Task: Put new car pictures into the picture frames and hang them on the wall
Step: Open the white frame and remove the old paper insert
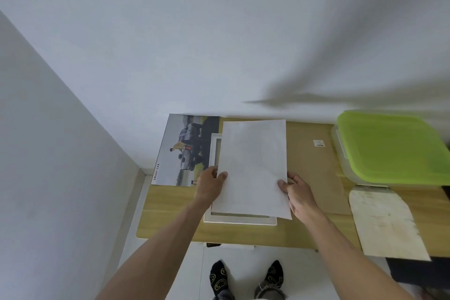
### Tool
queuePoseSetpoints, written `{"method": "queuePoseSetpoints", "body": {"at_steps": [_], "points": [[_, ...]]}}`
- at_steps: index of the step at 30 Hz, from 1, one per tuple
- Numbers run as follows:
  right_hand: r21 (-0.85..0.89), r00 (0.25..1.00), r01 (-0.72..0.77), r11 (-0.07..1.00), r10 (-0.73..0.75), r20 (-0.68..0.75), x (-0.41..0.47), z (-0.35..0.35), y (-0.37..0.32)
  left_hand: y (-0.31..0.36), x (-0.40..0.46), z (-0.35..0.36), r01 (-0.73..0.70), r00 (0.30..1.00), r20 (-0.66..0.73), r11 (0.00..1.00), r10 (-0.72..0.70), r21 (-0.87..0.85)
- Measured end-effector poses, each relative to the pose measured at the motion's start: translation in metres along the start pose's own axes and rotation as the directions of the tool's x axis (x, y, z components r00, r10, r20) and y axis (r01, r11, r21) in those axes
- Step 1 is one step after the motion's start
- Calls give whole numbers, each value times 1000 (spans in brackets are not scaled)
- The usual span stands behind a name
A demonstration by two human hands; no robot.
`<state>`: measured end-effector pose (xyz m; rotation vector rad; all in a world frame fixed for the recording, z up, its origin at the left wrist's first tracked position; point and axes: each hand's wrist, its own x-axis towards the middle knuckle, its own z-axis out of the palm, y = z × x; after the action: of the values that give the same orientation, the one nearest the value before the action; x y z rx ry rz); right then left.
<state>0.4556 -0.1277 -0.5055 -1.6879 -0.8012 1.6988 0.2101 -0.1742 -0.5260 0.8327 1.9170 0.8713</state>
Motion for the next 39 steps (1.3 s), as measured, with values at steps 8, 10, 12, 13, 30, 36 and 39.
{"method": "queuePoseSetpoints", "body": {"at_steps": [8, 10, 12, 13, 30, 36, 39], "points": [[-56, 1000, -7, 998, 8, 28, -6, -32, -4, 13, -1, 7, 136, 983, 163, 919, -80, -369], [-85, 1000, -11, 996, 11, 0, -4, -41, -5, 12, 3, 6, 162, 976, 194, 920, -97, -357], [-219, 998, 10, 976, -22, -56, -2, -53, -11, 17, 5, 5, 182, 962, 254, 925, -97, -333], [-331, 995, 26, 943, -56, -81, -1, -59, -15, 19, 6, 5, 190, 953, 289, 927, -95, -322], [-396, 968, 211, 894, -135, 210, 22, -199, -74, 92, -41, 79, 130, 774, 584, 964, -246, 234], [-264, 986, 2, 965, 42, 163, 48, -313, -66, 106, -74, 156, 157, 890, 417, 983, -181, 93], [-226, 985, -70, 972, 103, 139, 48, -358, -55, 106, -91, 201, 176, 941, 316, 974, -122, -146]]}}
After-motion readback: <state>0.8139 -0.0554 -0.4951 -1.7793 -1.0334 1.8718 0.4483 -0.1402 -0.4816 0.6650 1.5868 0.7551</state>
